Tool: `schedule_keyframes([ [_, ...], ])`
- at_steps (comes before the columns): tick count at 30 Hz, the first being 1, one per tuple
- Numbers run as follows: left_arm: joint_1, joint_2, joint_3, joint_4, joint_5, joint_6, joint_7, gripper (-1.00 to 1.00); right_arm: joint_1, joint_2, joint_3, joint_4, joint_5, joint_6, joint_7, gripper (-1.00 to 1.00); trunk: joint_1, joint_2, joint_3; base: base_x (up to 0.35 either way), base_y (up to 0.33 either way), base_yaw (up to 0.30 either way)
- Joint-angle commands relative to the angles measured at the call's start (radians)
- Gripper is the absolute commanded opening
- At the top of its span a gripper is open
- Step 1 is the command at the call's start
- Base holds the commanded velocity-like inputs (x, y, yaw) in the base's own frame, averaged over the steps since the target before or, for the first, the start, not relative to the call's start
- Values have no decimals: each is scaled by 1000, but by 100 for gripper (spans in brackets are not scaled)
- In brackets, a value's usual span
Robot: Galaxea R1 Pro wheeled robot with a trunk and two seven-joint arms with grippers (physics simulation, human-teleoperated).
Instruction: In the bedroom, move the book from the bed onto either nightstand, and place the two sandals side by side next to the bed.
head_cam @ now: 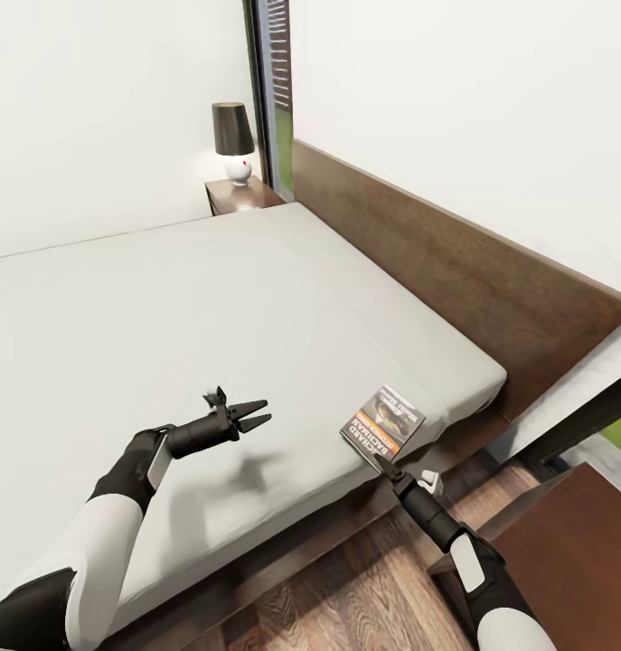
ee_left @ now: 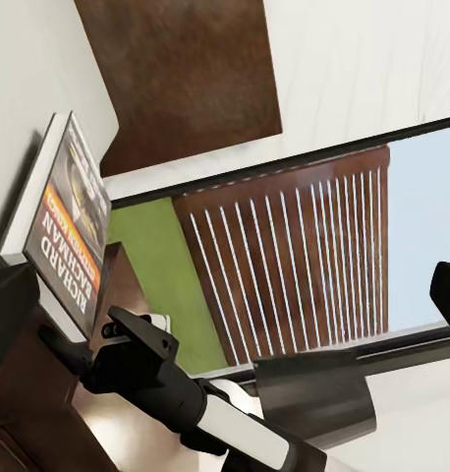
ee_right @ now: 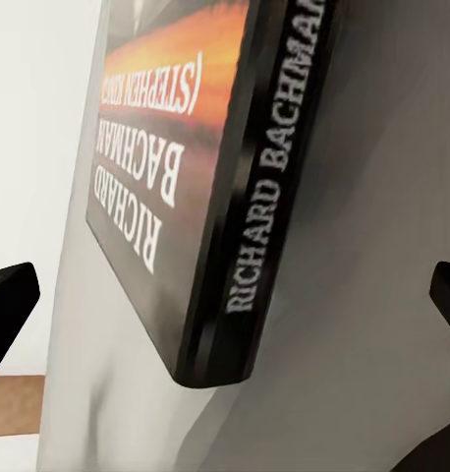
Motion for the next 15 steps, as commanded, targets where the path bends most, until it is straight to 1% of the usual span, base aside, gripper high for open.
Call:
schedule_keyframes([
  [1,0,0,0,0,0,11,-3,100,-1,1,-5,0,-3,9,4,100,0,0,-1,0,-8,0],
  [15,0,0,0,0,-1,11,-3,100,-1,1,-5,0,-3,8,3,100,0,0,-1,0,-1,0],
])
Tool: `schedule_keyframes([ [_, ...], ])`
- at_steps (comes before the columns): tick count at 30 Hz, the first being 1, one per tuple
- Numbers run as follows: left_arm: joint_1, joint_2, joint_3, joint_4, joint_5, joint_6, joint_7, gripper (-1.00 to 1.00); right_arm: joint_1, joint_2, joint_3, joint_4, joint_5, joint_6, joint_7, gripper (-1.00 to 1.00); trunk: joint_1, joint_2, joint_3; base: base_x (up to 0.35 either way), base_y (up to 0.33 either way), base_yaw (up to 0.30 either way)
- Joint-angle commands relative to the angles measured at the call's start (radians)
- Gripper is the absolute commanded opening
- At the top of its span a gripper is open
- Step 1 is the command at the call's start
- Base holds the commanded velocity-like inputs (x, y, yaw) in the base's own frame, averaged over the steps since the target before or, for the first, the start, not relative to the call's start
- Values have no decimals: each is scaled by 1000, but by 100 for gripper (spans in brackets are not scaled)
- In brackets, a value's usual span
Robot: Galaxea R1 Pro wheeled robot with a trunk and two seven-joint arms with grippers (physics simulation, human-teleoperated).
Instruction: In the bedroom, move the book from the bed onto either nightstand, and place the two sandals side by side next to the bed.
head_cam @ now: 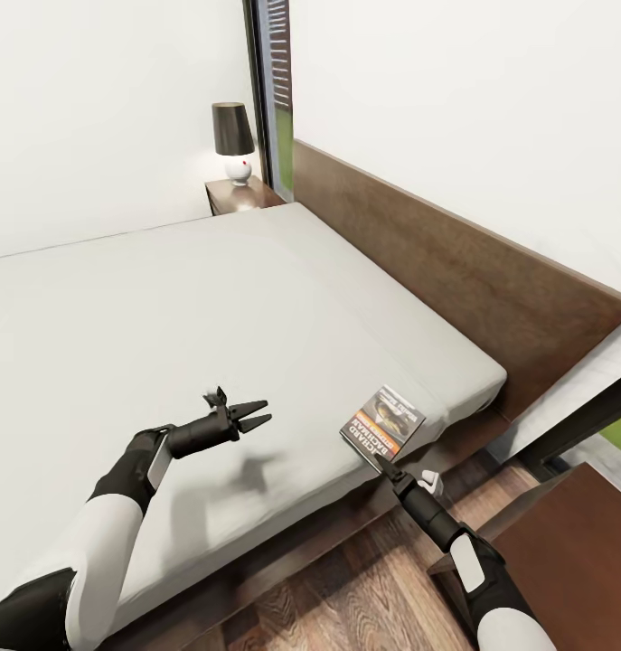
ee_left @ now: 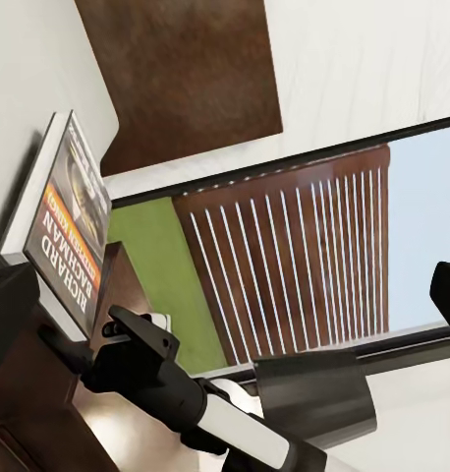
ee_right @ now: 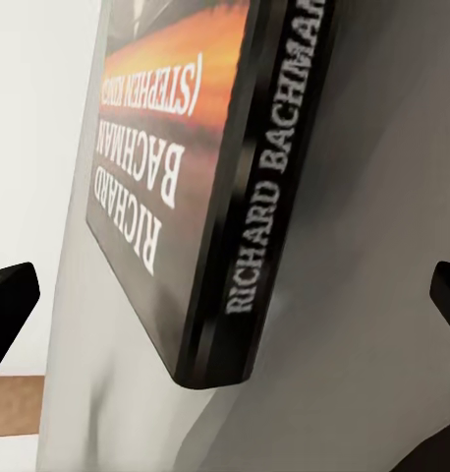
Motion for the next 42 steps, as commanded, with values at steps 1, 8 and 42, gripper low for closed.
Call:
schedule_keyframes([
  [1,0,0,1,0,0,11,-3,100,-1,1,-5,0,-3,9,4,100,0,0,-1,0,0,0],
  [8,0,0,0,0,0,11,-3,100,-1,1,-5,0,-3,8,4,-100,0,0,-1,0,0,0],
  [42,0,-1,-1,0,-1,11,-2,100,-1,1,-4,0,-3,10,4,-100,-50,91,40,0,0,0],
])
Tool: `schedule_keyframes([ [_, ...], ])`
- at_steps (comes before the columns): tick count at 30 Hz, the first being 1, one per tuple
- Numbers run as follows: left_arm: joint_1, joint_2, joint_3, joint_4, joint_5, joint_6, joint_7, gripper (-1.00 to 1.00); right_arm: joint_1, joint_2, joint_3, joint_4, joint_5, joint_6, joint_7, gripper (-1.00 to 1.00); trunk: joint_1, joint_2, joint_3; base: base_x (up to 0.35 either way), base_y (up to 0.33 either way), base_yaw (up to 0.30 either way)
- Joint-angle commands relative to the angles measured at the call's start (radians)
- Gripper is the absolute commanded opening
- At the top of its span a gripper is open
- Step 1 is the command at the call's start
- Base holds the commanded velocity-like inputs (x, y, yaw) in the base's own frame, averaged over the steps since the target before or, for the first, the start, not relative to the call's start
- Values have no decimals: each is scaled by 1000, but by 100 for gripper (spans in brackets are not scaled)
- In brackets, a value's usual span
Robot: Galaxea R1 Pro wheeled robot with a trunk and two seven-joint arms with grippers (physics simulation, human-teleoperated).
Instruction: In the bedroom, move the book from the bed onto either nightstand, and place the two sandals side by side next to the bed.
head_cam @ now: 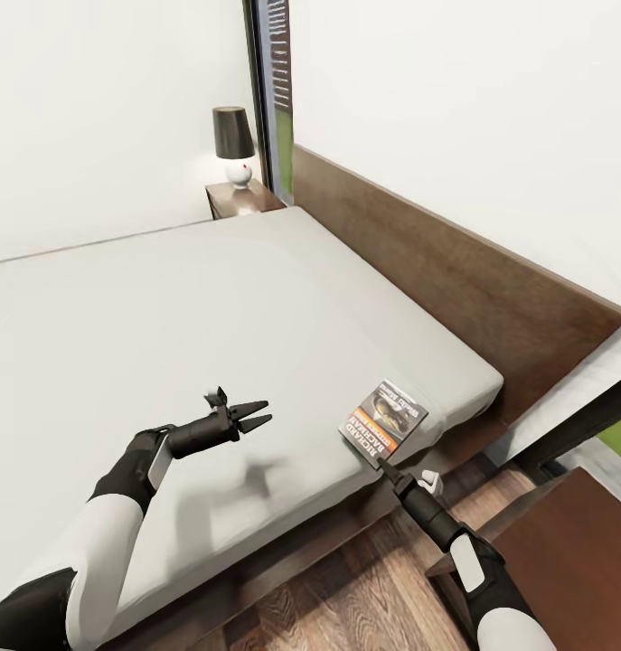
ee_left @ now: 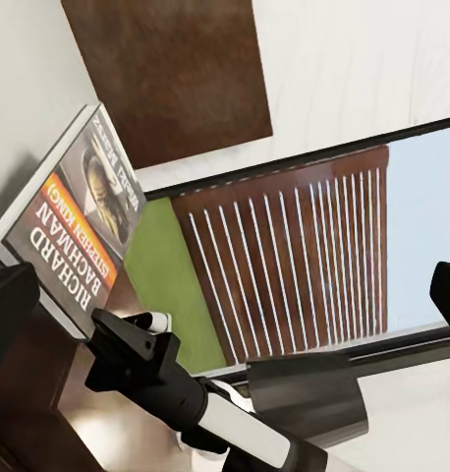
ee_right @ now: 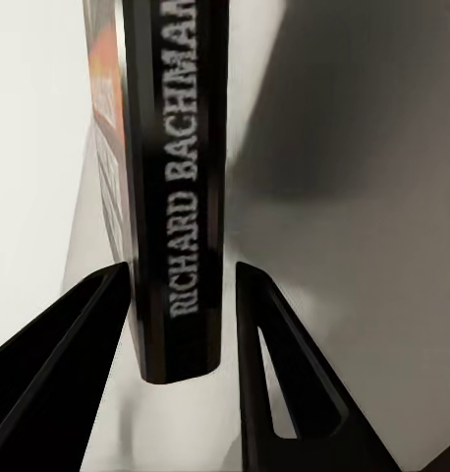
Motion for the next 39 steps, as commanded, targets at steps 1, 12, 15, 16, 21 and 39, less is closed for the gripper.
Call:
schedule_keyframes([
  [1,0,0,0,0,0,11,-3,100,-1,1,-5,0,-1,9,3,-100,-4,7,3,0,0,0],
  [12,0,-14,2,0,-3,11,-2,100,-1,1,-5,-2,-1,10,5,-100,-46,84,37,0,0,0],
  [15,0,-14,2,0,-2,11,-2,100,-1,1,-5,-3,-1,10,6,-100,-58,105,46,0,0,0],
  [16,0,-14,2,0,-2,11,-2,100,-1,1,-5,-3,-1,10,7,-100,-62,112,50,0,0,0],
  [21,0,-14,2,0,-1,11,11,100,-1,1,-3,-6,-1,12,8,-100,-81,147,65,0,0,0],
  [39,0,-17,1,33,-4,9,74,100,-1,1,212,-80,-2,16,12,-100,-150,273,122,0,0,0],
])
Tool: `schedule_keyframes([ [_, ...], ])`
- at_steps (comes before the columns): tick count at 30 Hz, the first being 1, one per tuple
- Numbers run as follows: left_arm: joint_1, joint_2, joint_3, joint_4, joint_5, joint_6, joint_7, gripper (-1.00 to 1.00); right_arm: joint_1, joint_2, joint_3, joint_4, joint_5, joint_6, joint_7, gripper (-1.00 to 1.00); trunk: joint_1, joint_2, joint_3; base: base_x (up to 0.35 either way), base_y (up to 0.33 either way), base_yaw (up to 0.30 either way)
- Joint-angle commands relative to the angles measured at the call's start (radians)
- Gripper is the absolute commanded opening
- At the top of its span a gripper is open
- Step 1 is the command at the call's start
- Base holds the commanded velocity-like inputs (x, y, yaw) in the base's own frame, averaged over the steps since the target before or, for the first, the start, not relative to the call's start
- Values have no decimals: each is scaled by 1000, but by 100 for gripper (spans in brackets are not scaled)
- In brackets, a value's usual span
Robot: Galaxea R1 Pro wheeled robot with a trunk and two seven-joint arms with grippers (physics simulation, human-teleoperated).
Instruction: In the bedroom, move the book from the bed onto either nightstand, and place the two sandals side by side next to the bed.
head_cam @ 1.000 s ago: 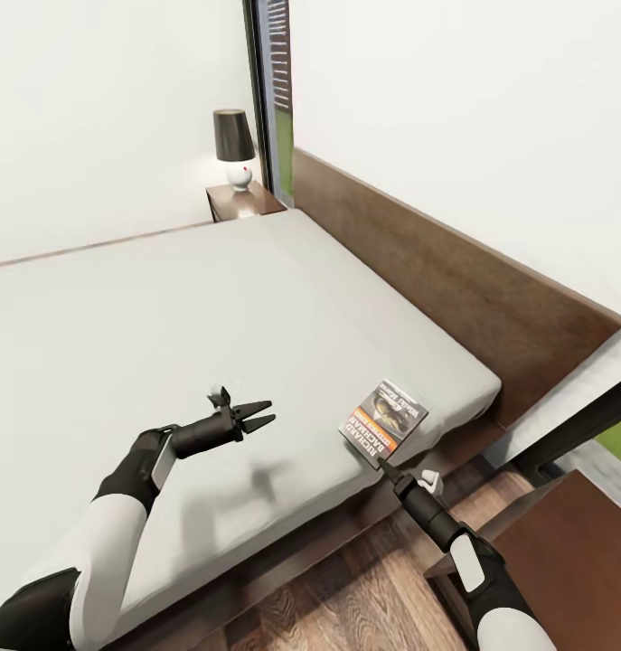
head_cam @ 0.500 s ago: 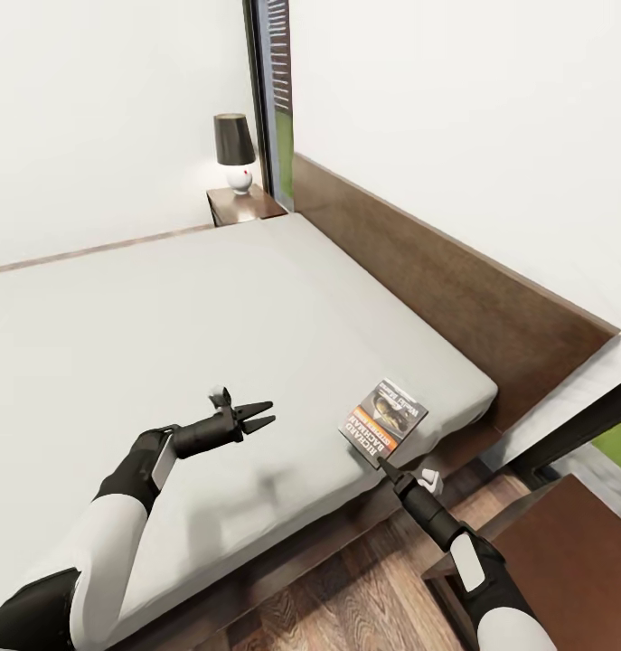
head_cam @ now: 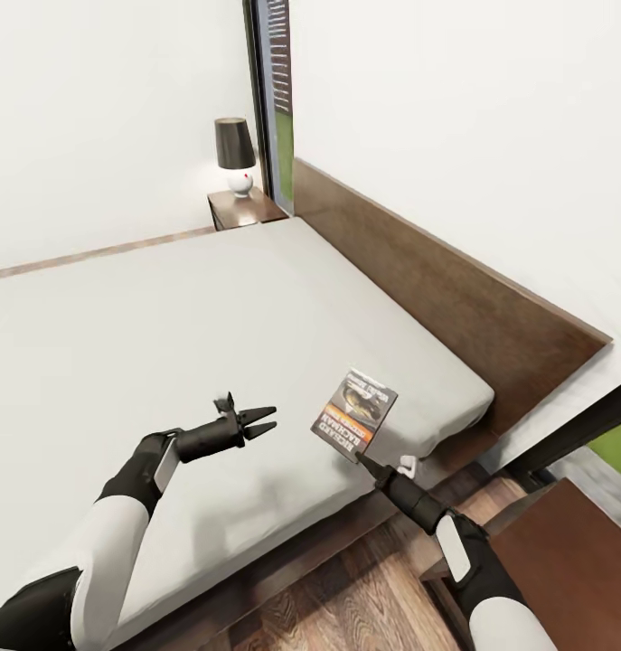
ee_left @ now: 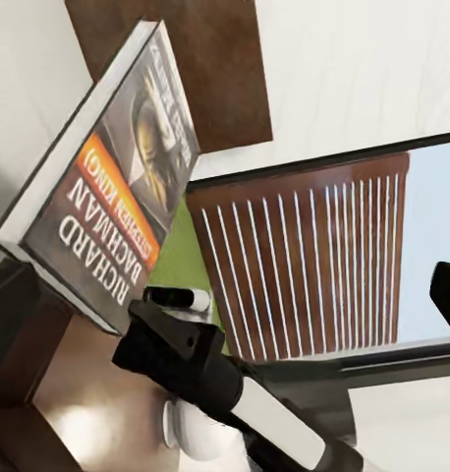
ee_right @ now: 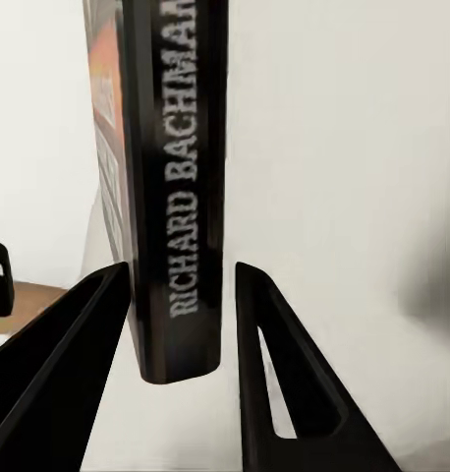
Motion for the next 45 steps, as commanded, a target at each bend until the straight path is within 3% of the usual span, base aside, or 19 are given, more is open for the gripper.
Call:
schedule_keyframes([
  [1,0,0,2,0,-1,10,-1,100,-1,1,43,-20,-2,7,4,-100,-4,7,3,0,0,0],
  [2,0,0,2,0,-1,10,0,100,-1,1,63,-29,-3,8,4,-100,-8,14,6,0,0,0],
  [3,0,-1,2,0,0,10,2,100,-1,1,112,-56,-14,8,4,-100,-12,21,9,0,0,0],
  [8,0,0,2,0,-1,10,3,100,-1,1,146,-74,-33,24,4,-100,-31,56,24,0,0,0],
  [17,0,0,2,0,-1,10,3,100,-1,1,152,-77,-35,34,1,-100,-65,119,53,0,0,0],
  [21,0,0,2,0,-1,10,3,100,-1,1,153,-81,-34,88,1,-100,-81,147,65,0,0,0],
  [26,0,0,4,0,-1,10,2,100,-1,-3,152,-176,-35,146,4,-100,-100,182,81,0,0,0],
  [31,0,0,4,0,-1,10,2,100,1,-6,151,-242,-35,153,5,-100,-119,217,97,0,0,0],
  [45,0,0,3,0,-1,9,2,100,2,-7,151,-253,-35,153,5,-100,-173,315,140,0,0,0],
])
